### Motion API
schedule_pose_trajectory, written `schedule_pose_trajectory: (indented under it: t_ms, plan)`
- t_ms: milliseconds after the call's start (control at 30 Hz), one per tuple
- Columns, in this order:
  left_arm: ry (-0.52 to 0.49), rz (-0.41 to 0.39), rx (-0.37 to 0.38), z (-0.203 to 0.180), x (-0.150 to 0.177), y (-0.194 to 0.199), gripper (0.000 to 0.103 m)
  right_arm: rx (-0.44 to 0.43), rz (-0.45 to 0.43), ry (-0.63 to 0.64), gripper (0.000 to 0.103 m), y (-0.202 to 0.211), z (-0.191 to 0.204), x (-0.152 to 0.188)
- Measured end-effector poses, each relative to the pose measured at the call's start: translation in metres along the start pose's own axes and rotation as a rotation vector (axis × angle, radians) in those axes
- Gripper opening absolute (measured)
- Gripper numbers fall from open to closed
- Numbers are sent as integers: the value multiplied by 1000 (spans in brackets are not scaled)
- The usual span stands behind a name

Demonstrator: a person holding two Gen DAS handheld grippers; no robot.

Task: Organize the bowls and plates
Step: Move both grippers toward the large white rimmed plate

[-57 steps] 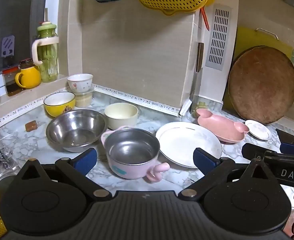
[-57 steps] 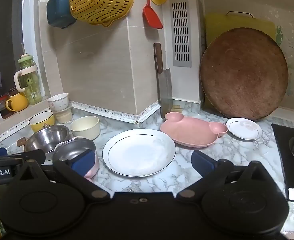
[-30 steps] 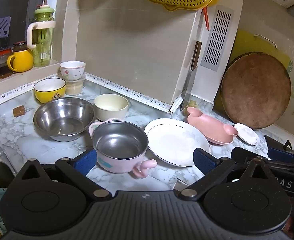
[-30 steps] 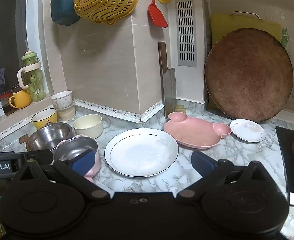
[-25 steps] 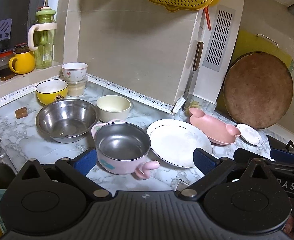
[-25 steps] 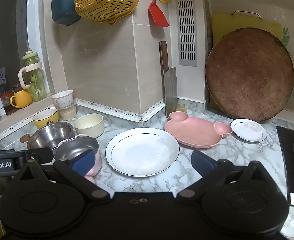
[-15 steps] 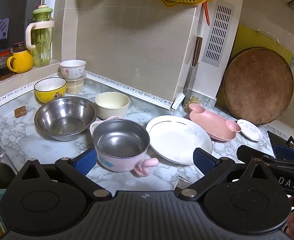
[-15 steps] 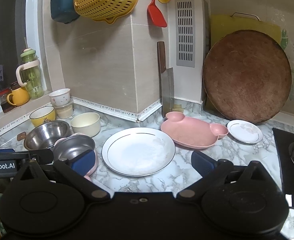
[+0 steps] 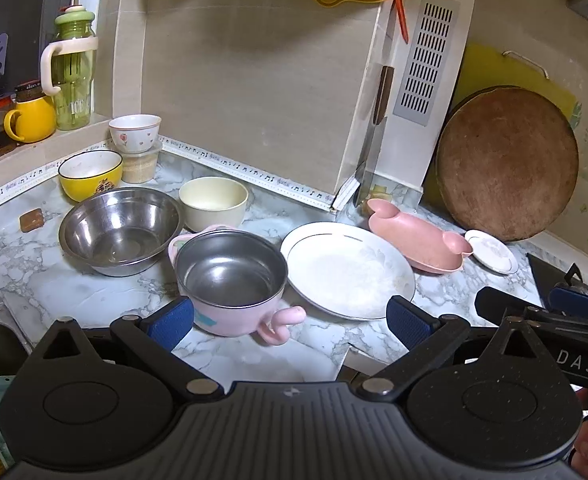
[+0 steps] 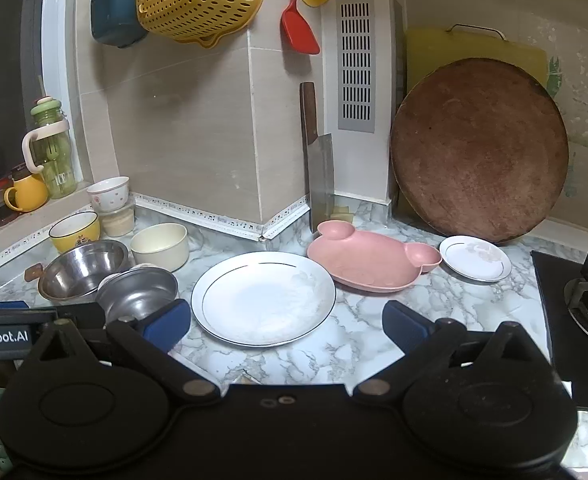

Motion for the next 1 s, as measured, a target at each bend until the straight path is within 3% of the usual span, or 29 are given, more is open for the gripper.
schedule_pose_trajectory:
  t_ms: [1000]
  plan:
    - [-66, -27, 17, -5, -9, -3, 103, 5, -60, 1, 102, 12, 1, -5]
Point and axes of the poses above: each gripper's, at about its wrist camera, not at the fingertips, and y roughly against the way its jaws point, z to its left, x to its underside, the point moved 2 cm from there along -y, roughly the way its jaws point, and after that the axes turned 5 degrees about x, right-handed, at the moved point
